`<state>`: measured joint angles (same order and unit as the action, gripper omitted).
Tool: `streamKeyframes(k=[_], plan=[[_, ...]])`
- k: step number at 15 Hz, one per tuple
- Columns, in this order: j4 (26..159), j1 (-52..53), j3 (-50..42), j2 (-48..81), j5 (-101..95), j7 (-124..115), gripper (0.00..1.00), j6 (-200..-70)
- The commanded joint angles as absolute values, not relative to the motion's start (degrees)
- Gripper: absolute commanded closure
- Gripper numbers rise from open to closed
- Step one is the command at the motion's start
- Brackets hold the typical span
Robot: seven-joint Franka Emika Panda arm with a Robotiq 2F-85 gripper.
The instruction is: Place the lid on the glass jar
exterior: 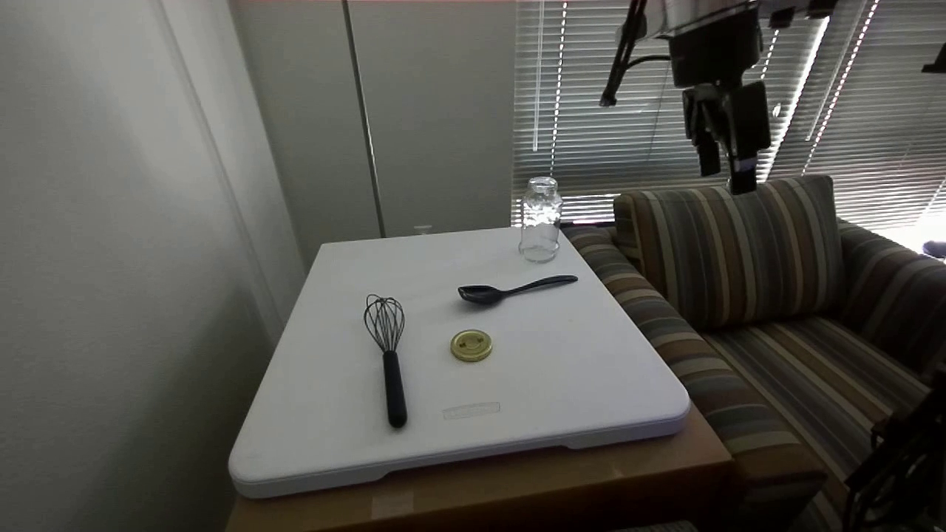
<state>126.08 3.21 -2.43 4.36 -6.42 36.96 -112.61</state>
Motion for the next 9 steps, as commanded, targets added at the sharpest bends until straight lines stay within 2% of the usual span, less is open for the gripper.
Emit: streamKeyframes(k=[1, 9], plan=[[125.15, 1.79, -0.93, 5.49, -6.41, 37.56, 0.00, -112.46], [124.58, 3.64, 2.75, 12.48, 1.27, 14.34, 0.00, -129.27]])
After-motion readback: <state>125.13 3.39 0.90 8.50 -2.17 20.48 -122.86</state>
